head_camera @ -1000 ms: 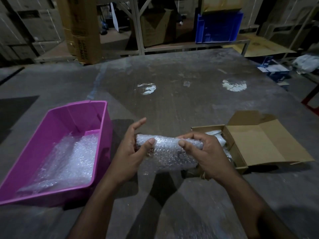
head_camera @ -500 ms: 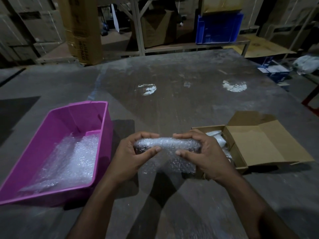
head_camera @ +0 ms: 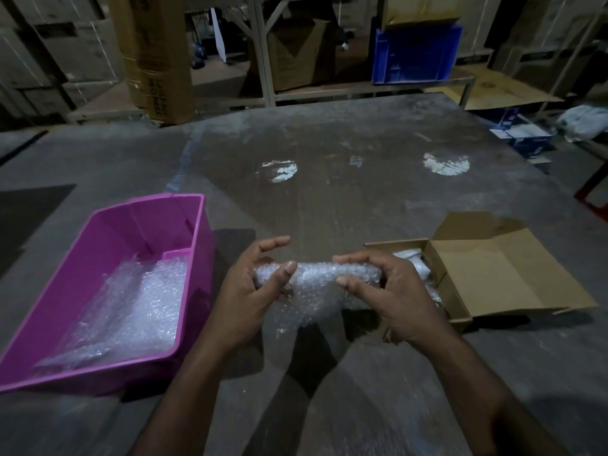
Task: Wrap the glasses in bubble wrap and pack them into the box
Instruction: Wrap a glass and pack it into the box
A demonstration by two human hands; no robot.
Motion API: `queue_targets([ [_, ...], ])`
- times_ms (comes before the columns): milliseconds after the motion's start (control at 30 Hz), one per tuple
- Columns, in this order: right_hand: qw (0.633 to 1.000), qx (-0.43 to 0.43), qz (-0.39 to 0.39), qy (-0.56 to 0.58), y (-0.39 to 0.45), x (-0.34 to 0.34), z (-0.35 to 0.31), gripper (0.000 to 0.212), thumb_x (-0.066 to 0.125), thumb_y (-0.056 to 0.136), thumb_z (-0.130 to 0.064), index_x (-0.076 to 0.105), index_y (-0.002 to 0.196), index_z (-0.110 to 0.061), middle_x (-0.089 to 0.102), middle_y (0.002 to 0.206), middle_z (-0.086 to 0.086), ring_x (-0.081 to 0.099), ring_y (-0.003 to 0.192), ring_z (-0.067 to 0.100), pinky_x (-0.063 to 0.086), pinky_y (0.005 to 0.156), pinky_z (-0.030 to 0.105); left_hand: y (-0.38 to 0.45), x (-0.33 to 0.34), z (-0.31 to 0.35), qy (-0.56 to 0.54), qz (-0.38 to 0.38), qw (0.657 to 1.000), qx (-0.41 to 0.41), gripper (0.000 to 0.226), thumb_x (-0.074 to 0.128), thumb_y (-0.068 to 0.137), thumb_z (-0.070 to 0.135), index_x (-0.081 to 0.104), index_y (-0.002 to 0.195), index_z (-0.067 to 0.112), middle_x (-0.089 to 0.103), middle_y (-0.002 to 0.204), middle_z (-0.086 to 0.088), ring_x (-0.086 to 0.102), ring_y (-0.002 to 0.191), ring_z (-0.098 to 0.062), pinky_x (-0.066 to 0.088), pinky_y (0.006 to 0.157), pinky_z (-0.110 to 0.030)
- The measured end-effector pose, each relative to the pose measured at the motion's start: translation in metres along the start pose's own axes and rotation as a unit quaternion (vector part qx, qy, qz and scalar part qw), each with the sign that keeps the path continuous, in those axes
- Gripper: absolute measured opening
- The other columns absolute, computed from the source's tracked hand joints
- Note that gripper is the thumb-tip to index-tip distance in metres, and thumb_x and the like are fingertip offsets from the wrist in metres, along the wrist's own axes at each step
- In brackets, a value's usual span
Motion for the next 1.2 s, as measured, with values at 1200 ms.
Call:
queue_targets([
  [1200,1.000,0.017,-0.004,0.007,-0.0028,-0.0019,0.0038,0.027,0.069,0.082,-0.037,0.074,0.108,-0.030,0.071,0.104,-0.025,0.069,0.097,-0.001,0.058,0.074,0.022,0.0017,0.0088,-0.0014,-0.012,-0.044,0.999,-0.007,0.017,0.082,0.078,0.020,0.078,0.094,0.018,0.076,0.089,-0.008,0.070,0.074,-0.018,0.058,0.065,-0.029],
])
Point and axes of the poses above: each hand's wrist, its own y-axis towards the middle knuckle, its own x-axis out of the palm, z = x × y, the point moved 9 cm from there along y, towards the middle knuckle
